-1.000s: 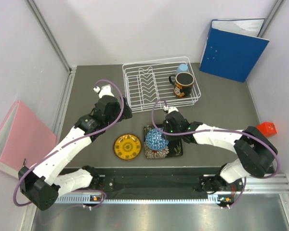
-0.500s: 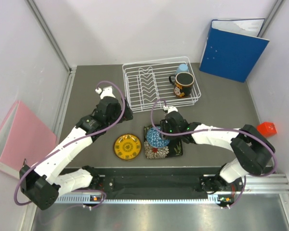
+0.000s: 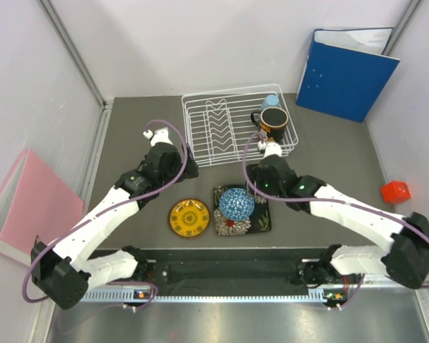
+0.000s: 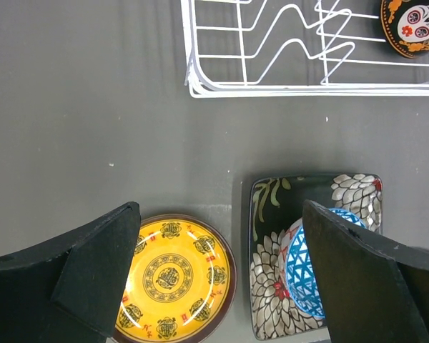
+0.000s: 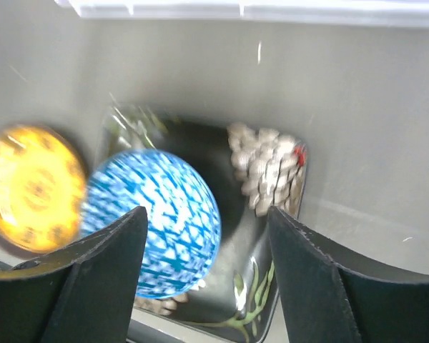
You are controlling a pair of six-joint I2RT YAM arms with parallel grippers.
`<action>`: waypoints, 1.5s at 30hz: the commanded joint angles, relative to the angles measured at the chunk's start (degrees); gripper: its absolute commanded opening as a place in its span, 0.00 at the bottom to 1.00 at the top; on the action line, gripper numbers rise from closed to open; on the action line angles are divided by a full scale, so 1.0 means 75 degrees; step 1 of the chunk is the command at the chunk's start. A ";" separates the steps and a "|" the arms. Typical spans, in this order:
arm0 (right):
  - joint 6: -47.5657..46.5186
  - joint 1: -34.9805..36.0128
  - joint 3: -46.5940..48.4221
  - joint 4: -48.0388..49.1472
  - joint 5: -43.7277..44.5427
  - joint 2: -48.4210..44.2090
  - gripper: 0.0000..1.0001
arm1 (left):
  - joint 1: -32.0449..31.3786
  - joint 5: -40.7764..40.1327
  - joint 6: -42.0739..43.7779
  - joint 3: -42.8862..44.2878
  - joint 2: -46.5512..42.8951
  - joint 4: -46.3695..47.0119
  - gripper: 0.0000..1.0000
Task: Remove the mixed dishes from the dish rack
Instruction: Adjust the dish rack at the center of the board.
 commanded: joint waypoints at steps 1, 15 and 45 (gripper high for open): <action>-0.0367 -0.0039 0.1273 -0.0910 0.1012 -0.1077 0.69 | 0.0031 0.0058 0.0112 0.0262 0.0247 0.0423 0.99; -0.0124 -0.1794 0.3525 -0.0832 0.1978 0.0150 0.96 | 0.0031 0.0573 -0.0040 0.1714 0.1840 0.1079 0.99; 0.1286 -0.4632 0.2902 0.0870 0.0826 0.2503 0.81 | 0.1121 0.0059 -0.0732 0.3075 0.3671 0.1161 0.99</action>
